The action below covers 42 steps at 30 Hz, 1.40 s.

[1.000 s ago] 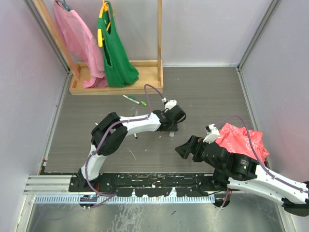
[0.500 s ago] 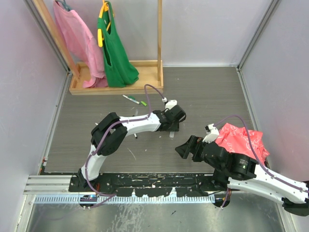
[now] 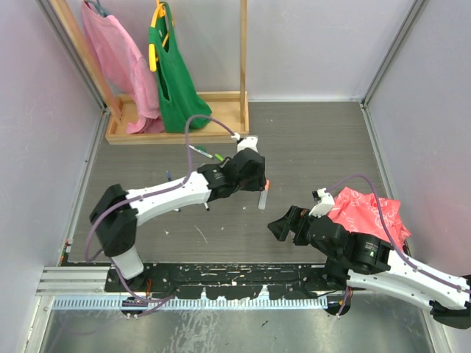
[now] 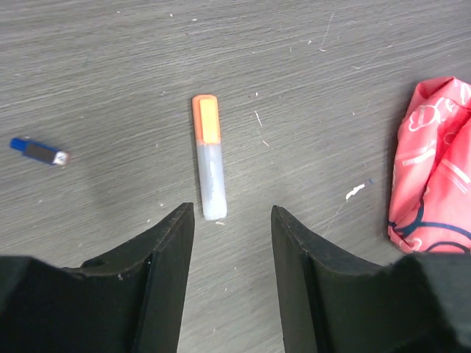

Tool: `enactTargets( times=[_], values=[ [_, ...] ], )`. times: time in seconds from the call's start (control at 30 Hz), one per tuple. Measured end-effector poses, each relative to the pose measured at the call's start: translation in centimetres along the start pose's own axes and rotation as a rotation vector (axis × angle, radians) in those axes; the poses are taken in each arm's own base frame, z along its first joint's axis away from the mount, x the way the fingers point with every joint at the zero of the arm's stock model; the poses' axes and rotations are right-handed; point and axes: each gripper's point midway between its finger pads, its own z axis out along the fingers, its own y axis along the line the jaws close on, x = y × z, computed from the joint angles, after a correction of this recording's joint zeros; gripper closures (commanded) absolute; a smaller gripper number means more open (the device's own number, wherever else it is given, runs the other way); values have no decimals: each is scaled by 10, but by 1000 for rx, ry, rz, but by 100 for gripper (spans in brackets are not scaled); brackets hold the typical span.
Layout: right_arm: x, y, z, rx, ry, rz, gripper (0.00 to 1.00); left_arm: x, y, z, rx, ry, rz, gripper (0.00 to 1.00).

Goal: Insert the pens into the pen caps
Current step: Place the pen at the center of the board, then pick up the pen from the center of the board.

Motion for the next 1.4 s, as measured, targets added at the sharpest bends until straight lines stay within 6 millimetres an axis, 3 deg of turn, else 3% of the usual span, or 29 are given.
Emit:
enactTargets(
  times=[0.1,0.23,0.4,0.53,0.7,0.93,1.13,1.3,1.4],
  values=[
    [0,-2,2,15,-3,-8,7,-8,5,-22,16,-32,12,48],
    [3,-7,6,41,1,-20,7,1,24,-42,3,-39,21,47],
    [6,-10,12,65,11,-40,7,19,59,-67,-51,-33,25,47],
    [12,-13,20,104,29,-61,7,27,90,-97,-88,-71,-10,47],
    [21,-15,33,155,61,-90,8,30,125,-135,-124,-138,-70,47],
    [23,-4,52,206,91,-148,11,35,166,-168,-210,-184,-98,51],
    [12,13,72,242,62,-198,12,34,211,-175,-328,-185,-151,51],
    [7,19,93,289,60,-264,12,40,248,-168,-426,-124,-220,50],
    [6,19,105,308,61,-288,12,47,260,-158,-466,-68,-243,48]
  ],
)
